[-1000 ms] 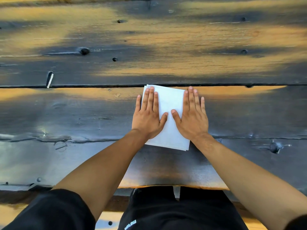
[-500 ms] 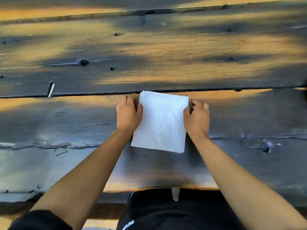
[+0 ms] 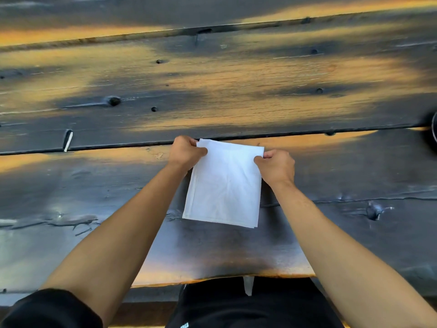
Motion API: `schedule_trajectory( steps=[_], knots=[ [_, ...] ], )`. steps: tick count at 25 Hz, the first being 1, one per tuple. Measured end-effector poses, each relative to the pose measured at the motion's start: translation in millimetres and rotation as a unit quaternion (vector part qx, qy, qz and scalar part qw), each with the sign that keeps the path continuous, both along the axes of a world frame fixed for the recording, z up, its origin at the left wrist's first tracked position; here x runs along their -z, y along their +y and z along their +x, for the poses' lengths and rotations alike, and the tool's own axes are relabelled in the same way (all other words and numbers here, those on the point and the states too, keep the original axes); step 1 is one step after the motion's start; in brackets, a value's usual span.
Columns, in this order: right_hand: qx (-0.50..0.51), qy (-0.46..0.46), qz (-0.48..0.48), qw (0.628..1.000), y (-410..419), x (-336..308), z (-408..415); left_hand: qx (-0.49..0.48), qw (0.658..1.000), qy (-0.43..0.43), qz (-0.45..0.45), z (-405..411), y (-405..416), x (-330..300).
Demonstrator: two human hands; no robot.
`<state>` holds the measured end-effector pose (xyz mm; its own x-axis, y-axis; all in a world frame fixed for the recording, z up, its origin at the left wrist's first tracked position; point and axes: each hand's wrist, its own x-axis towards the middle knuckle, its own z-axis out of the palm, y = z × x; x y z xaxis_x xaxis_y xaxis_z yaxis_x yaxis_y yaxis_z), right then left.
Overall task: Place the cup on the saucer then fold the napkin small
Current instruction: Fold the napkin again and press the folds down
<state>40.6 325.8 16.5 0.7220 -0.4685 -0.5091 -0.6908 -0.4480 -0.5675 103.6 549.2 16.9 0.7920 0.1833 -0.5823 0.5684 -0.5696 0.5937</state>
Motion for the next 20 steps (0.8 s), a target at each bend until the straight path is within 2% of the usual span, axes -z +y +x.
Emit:
schedule_trajectory(
  steps=[6, 11, 15, 20],
  knots=[
    [0.080, 0.002, 0.128, 0.989, -11.0, -6.6, 4.6, -0.026, 0.999, 0.007, -0.037, 3.1, 6.4, -5.8],
    [0.094, 0.070, 0.241, 0.964, -15.3, -15.1, 11.1, -0.037, 0.989, 0.106, -0.096, 10.2, 10.4, -17.8],
    [0.065, 0.125, 0.273, 0.952, -4.8, -23.3, 10.5, -0.077, 0.968, 0.172, -0.168, 6.0, 3.8, -30.4],
    [0.106, 0.094, 0.352, 0.925, 0.9, -25.5, 6.4, -0.080, 0.966, 0.166, -0.184, 2.4, 1.0, -39.5]
  ],
)
